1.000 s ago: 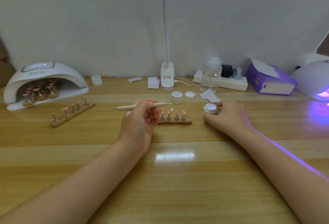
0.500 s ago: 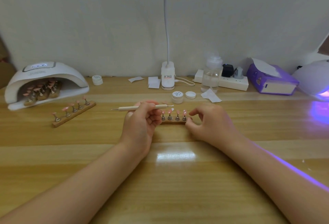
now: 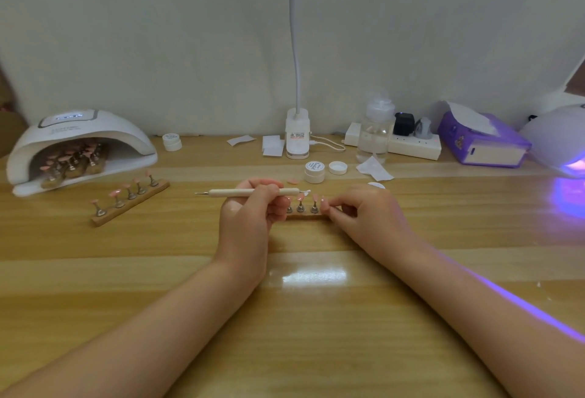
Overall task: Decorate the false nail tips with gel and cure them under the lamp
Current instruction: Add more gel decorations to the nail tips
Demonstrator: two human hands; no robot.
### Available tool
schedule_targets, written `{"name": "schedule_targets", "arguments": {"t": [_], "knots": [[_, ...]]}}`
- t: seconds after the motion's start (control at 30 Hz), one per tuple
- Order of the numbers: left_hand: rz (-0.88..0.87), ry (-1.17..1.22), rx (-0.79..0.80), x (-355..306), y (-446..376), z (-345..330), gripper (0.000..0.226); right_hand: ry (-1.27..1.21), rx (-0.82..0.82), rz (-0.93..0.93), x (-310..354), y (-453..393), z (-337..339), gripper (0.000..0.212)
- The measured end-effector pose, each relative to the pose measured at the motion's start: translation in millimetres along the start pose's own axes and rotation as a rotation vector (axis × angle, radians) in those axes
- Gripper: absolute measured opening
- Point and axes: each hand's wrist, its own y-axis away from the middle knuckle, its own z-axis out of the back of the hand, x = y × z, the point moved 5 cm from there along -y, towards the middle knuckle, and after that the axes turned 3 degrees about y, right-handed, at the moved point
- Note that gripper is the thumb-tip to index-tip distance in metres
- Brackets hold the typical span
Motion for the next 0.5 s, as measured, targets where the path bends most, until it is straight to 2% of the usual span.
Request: {"name": "schedule_targets", "arguments": {"t": [0.13, 0.27, 0.5], "knots": [[-0.111, -0.108, 0.037, -7, 3, -4, 0.016, -0.168, -0.082, -0.009, 4, 2, 7, 0.006], [-0.278, -0.247, 0.157, -15, 10, -12, 0.01, -0.326, -0.107, -0.023, 8, 5, 9, 0.006], [-0.42, -0.488, 0.255, -15, 18, -16, 0.02, -0.388, -0.121, -0.031, 7, 7, 9, 0.006]]}}
